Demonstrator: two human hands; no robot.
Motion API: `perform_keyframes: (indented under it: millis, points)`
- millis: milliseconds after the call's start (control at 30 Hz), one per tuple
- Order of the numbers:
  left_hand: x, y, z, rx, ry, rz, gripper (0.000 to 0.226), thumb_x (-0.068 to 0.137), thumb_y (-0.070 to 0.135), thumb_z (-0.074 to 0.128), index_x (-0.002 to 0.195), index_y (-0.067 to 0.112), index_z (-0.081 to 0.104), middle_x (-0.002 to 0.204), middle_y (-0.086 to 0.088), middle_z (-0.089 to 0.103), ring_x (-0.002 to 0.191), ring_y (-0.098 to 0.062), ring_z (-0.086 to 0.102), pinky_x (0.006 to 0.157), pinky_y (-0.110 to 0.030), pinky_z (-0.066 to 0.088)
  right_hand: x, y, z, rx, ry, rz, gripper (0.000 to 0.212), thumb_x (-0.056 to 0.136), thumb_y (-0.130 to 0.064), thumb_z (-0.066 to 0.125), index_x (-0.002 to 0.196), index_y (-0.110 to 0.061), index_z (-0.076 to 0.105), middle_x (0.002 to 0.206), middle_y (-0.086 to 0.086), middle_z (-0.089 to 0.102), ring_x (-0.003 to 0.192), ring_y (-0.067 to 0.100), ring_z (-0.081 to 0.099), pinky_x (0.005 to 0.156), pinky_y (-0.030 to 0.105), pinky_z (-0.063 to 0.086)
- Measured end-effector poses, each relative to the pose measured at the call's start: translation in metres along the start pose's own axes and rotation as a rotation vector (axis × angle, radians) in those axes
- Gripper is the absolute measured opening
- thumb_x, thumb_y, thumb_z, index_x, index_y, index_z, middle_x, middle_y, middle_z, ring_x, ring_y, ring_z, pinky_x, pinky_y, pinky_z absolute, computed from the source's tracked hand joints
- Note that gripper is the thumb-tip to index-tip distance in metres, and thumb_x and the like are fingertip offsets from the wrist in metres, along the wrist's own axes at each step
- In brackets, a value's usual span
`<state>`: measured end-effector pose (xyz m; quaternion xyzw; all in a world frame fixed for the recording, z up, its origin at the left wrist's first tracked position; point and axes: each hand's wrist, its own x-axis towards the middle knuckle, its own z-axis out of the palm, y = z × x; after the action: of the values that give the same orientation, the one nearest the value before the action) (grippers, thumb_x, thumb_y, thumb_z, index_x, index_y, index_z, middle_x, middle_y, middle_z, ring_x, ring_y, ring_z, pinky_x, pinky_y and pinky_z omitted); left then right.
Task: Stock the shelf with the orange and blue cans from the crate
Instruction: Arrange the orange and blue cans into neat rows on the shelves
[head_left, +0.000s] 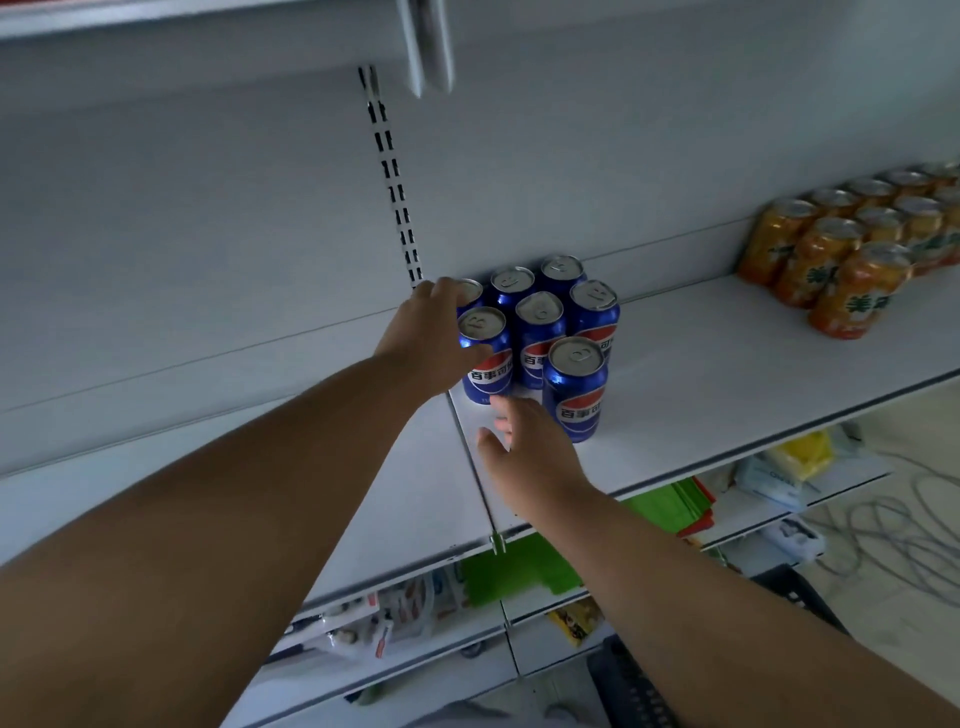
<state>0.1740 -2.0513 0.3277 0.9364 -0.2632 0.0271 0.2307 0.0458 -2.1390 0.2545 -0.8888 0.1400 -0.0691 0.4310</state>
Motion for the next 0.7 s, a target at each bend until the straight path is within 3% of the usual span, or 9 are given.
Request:
perform_keyframes:
  millis: [100,200,433,533,633,700]
  points:
    - [-0.026,0.000,0.015,-0.031,0.090,-0.058,0.041,0.078,0.028,0.079,0.101,0.020,0.046,0.103,0.002,0.051,0.089,-0.019,0.054,0.072,-0.029,0.047,-0.016,0.012,-0.025,-0.099,0.069,-0.081,0.021,0.095,-0.031,0.054,0.109,-0.018,0.063,0.105,-0.003,0.068,0.094,0.011,0.064,0.082,0.027,0.052]
    - [-0.051,0.008,0.040,-0.085,0.088,-0.092,0.035,0.079,0.029,0.075,0.103,0.019,0.051,0.101,0.002,0.055,0.087,-0.018,0.056,0.073,-0.031,0.051,-0.016,0.025,-0.048,-0.094,0.186,-0.158,0.014,0.092,-0.032,0.061,0.091,-0.018,0.063,0.084,-0.005,0.066,0.076,0.011,0.061,0.068,0.029,0.051]
    - [-0.077,0.034,0.081,-0.214,-0.062,-0.112,0.046,0.083,0.035,0.075,0.120,0.019,0.052,0.108,0.009,0.053,0.090,-0.008,0.053,0.072,-0.019,0.039,-0.002,0.035,-0.079,-0.112,0.326,-0.210,0.022,0.087,-0.031,0.069,0.082,-0.016,0.054,0.076,-0.004,0.058,0.064,0.010,0.054,0.055,0.024,0.044]
    - [-0.078,0.040,0.090,-0.263,-0.086,-0.129,0.060,0.081,0.040,0.076,0.129,0.020,0.048,0.120,0.006,0.056,0.097,-0.010,0.057,0.080,-0.025,0.047,0.005,0.035,-0.085,-0.125,0.385,-0.179,0.032,0.080,-0.032,0.076,0.092,-0.015,0.052,0.094,-0.003,0.053,0.074,0.011,0.052,0.060,0.014,0.039]
    - [-0.075,0.044,0.100,-0.298,-0.089,-0.159,0.068,0.078,0.043,0.077,0.133,0.022,0.045,0.127,0.005,0.056,0.108,-0.014,0.058,0.089,-0.035,0.052,0.020,0.034,-0.088,-0.168,0.303,-0.138,0.050,0.078,-0.036,0.076,0.117,-0.017,0.052,0.116,0.002,0.055,0.105,0.018,0.054,0.083,0.025,0.045]
    - [-0.072,0.046,0.104,-0.306,-0.083,-0.179,0.069,0.076,0.045,0.077,0.133,0.023,0.044,0.128,0.005,0.056,0.111,-0.016,0.057,0.091,-0.038,0.052,0.026,0.034,-0.087,-0.190,0.244,-0.118,0.057,0.081,-0.038,0.073,0.129,-0.017,0.049,0.127,0.003,0.055,0.118,0.021,0.051,0.091,0.027,0.041]
